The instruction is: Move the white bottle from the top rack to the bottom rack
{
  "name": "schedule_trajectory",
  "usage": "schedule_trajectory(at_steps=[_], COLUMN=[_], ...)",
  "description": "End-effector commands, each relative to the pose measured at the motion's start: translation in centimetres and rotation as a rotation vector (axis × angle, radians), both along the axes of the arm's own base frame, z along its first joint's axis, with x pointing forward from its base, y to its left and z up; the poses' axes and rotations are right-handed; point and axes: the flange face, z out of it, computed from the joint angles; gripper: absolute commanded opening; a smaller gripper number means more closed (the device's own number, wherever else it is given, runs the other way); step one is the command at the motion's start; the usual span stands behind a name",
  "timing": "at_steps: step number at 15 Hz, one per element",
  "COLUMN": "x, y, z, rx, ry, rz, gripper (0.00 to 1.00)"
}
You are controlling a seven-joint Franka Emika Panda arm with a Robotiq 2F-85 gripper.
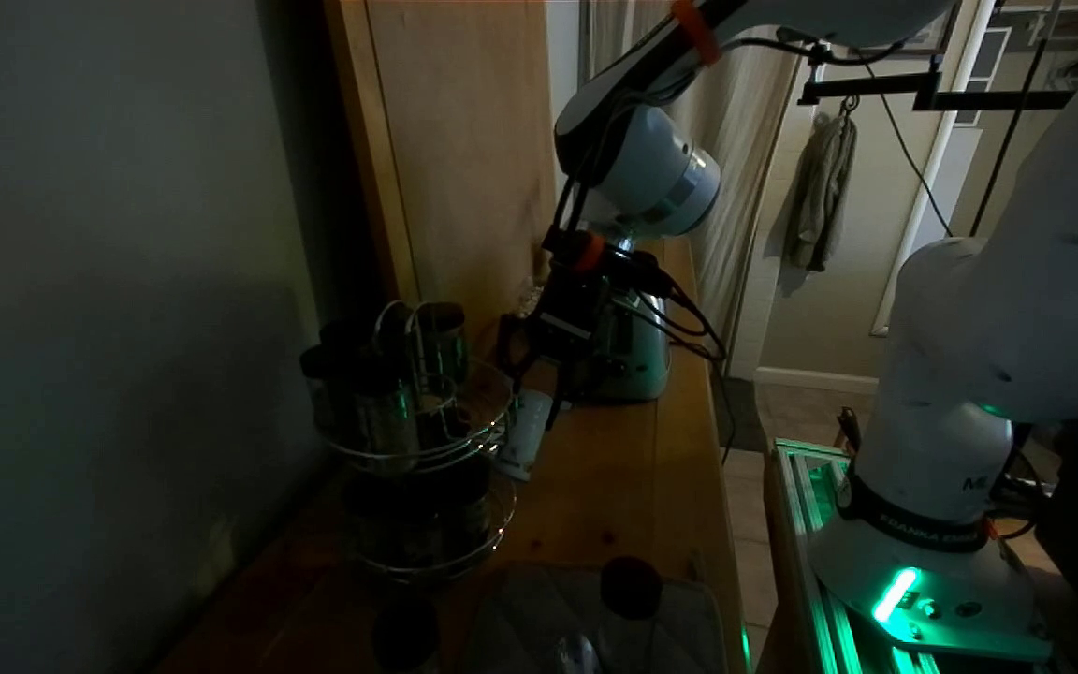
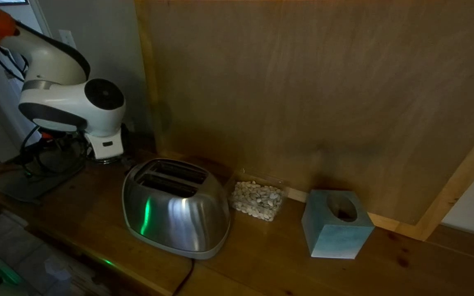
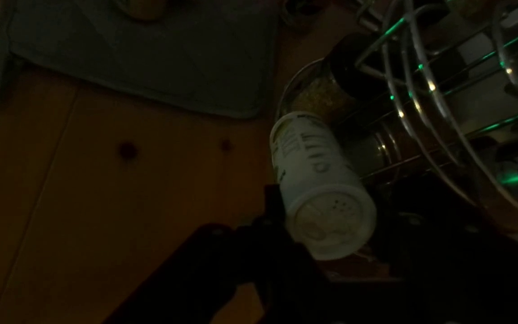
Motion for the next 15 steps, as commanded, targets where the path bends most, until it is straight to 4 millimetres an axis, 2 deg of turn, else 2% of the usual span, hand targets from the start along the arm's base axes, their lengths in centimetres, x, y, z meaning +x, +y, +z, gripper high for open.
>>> schedule_trajectory(at_steps=[1,7,15], x=[-0.2,0.2,0.5], y=[0.3,0.6,2.1], z=[-0.1,0.2,-0.4], rx=[-0.002,0.012,-0.004], ry=[-0.022,-0.057,-0.023], rz=[-0.066,-0.107,-0.051], gripper=[0.2,0.2,0.2])
